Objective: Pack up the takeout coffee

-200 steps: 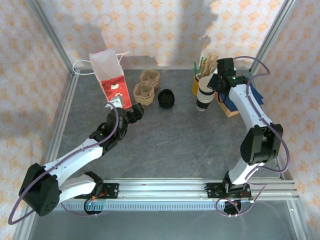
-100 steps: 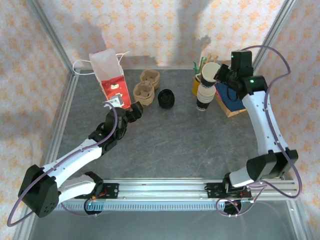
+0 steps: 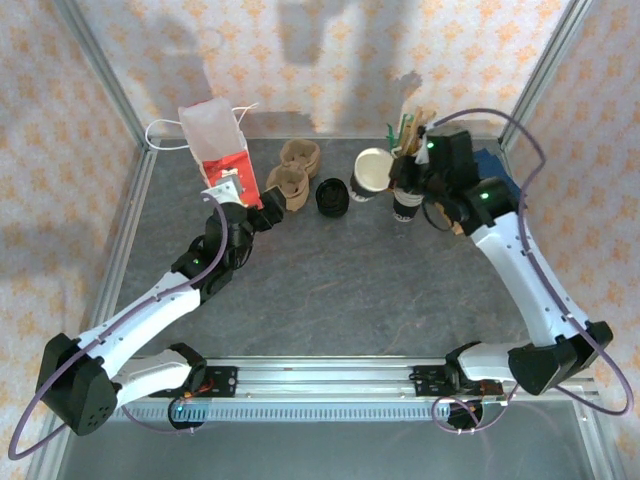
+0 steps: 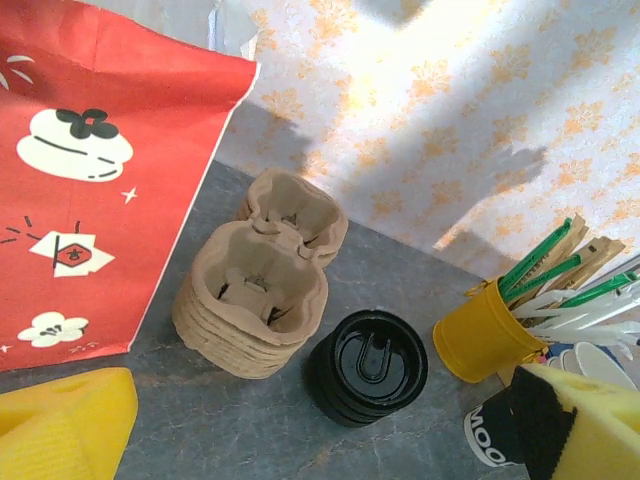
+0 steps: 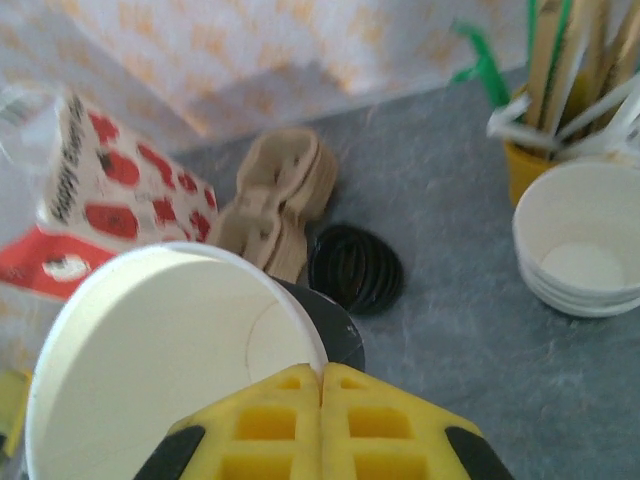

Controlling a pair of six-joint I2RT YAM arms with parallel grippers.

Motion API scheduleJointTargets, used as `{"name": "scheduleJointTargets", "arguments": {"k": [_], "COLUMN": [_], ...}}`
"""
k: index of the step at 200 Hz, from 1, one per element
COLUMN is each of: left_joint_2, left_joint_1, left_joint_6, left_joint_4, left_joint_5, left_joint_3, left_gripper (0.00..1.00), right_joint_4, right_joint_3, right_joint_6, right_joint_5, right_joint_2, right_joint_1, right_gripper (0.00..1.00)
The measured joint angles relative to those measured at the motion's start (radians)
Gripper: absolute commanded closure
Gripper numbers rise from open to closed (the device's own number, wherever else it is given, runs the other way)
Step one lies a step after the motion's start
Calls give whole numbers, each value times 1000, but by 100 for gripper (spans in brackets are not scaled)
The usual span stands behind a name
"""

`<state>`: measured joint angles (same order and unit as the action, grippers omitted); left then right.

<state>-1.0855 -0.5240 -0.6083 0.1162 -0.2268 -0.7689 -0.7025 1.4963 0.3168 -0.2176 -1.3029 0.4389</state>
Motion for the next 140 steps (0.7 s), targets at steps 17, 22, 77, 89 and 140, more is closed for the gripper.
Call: {"name": "scheduleJointTargets", "arguments": {"k": [17, 22, 77, 89, 140], "left_joint_2": [9, 14, 92, 107, 138], "left_joint_1": [0, 1, 65, 75, 87], "left_joint_6": [1, 1, 5, 5, 5], "left_joint_4": [-19, -28, -78, -82, -102], "left_joint_5": [-26, -35, -81, -89, -96], "left_joint_3": [0, 0, 1, 5, 37], "left_gripper": [3, 3, 3, 3, 3], "right_joint_4": [26, 32, 167, 192, 262], "right_joint_3": [-83, -103, -267, -282, -299], "right_joint_6": [0, 0, 29, 40, 70], "right_joint_5": [26, 35, 62, 67, 103], "right_joint_2": [-5, -9, -81, -108, -210], "right_joint_1": [72, 93, 260, 287, 364], "right_gripper": [100, 100, 100, 100, 100]}}
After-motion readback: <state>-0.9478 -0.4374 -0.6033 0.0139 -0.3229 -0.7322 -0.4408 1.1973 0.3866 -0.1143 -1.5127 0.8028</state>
